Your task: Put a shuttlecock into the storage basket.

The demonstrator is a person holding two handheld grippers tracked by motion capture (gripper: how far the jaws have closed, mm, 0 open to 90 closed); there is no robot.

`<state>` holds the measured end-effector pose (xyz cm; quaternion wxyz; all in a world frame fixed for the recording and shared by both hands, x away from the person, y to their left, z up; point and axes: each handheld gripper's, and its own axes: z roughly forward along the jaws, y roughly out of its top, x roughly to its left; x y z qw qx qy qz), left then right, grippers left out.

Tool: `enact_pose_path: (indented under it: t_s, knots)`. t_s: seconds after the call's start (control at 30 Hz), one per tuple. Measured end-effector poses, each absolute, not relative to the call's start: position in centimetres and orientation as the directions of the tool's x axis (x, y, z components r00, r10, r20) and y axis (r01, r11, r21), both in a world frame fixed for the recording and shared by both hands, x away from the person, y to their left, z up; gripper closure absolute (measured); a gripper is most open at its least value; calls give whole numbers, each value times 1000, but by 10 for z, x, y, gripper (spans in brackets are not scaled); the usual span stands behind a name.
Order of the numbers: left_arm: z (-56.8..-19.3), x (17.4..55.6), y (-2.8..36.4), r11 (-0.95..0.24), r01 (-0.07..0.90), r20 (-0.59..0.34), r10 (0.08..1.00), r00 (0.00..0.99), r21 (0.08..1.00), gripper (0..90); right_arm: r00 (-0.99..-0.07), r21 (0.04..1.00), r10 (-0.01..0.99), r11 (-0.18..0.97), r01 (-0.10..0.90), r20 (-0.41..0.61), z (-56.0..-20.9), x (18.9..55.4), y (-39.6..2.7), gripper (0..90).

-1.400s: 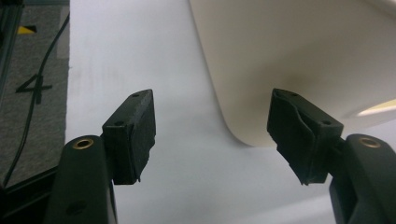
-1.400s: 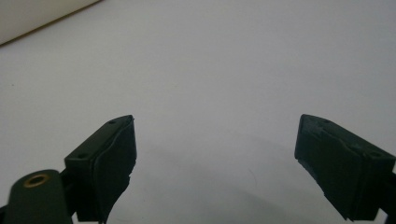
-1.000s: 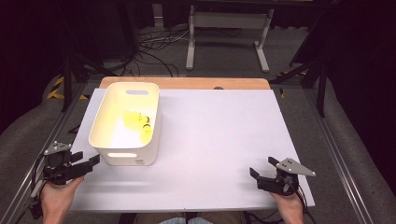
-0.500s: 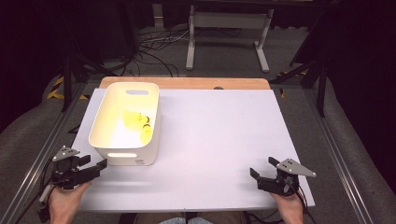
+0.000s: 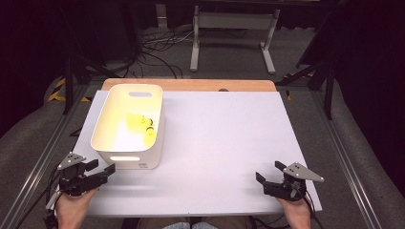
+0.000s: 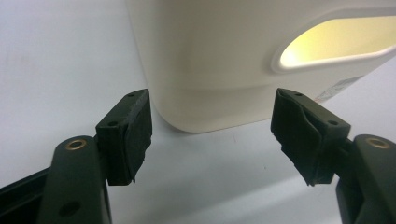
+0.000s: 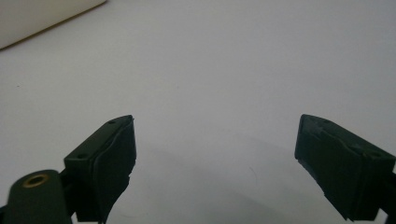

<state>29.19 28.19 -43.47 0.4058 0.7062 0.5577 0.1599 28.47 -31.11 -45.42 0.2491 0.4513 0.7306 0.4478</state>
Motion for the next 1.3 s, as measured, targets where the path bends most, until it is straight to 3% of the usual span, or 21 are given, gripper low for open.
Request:
enact_pose_path:
  t_s: [1.3]
  knots:
    - [-449, 285, 273, -56, 617, -221, 905, 364, 785, 241, -477, 883, 878, 189, 431, 44, -453, 278, -313, 125]
